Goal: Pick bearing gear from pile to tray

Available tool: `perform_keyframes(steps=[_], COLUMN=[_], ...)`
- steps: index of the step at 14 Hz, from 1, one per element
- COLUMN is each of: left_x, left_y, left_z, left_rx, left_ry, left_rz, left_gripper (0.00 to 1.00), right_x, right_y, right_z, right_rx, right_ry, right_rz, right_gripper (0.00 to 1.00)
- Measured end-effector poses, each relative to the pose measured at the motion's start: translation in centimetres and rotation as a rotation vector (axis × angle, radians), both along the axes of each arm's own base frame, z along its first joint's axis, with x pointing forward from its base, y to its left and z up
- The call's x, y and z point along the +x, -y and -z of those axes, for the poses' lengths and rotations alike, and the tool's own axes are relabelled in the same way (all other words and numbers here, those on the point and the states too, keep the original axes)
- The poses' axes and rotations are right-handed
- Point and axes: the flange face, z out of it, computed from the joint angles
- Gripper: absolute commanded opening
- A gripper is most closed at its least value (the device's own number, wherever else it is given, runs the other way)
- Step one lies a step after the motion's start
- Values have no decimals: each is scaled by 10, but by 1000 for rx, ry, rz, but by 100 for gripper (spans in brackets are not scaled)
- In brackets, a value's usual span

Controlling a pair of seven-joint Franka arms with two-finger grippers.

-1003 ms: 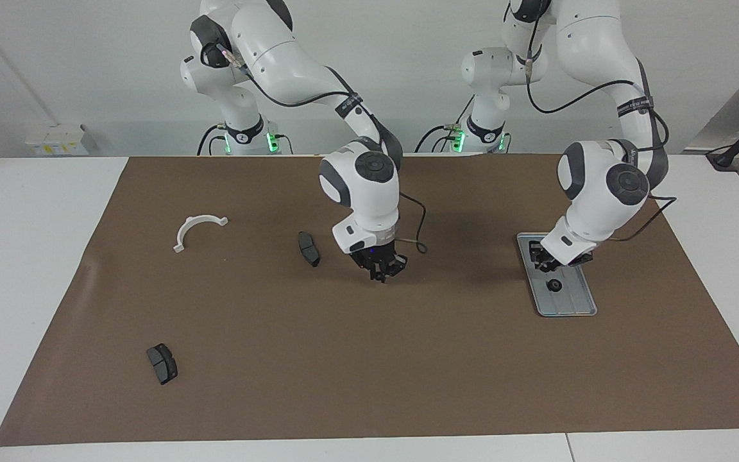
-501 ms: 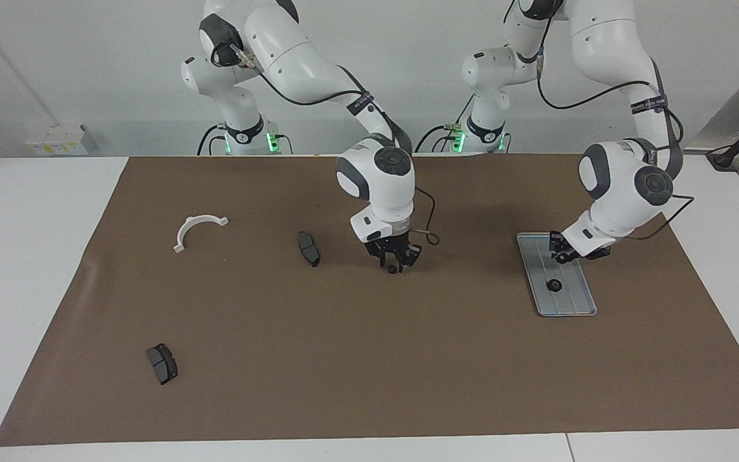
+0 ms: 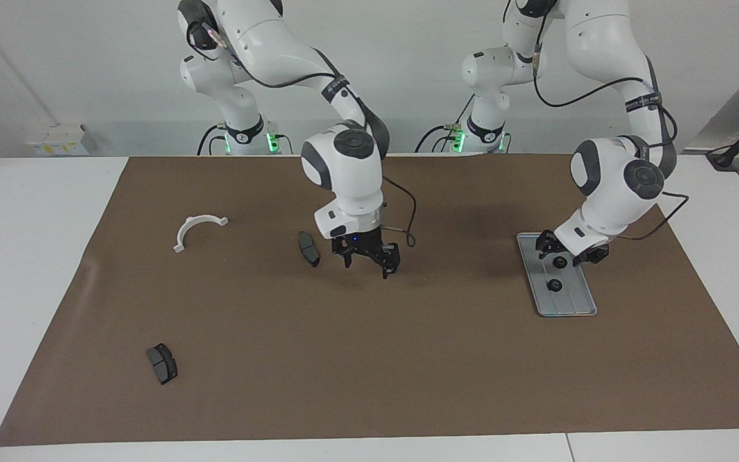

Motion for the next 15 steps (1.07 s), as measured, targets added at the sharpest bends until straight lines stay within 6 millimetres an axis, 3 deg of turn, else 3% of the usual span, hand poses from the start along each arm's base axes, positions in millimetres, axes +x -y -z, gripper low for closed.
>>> perform_keyframes(steps=[2, 4, 7, 10, 12, 15], left_x=[-18, -41, -70, -76, -73, -71], left_y=[83, 149, 214, 239, 240, 243], left_z=[-4, -3, 8, 27, 41, 53], left_rx=[-11, -30, -57, -83, -90, -98], left_ry=[38, 65, 86, 103, 105, 110], left_rz=[-52, -80, -88, -84, -85, -83], left_gripper=[83, 82, 73, 66, 60, 59], right_x=[0, 2, -1, -6, -10, -19], right_y=[40, 77, 136, 182, 205, 228], right_z=[-22, -48, -94, -136, -160, -182], right_rx=[-39, -63, -98, -124, -137, -141], right_ry=[-25, -29, -24, -29, -37, -85], right_rz=[-46, -99, -176, -219, -238, -256], right_gripper=[100, 100, 100, 100, 100, 100])
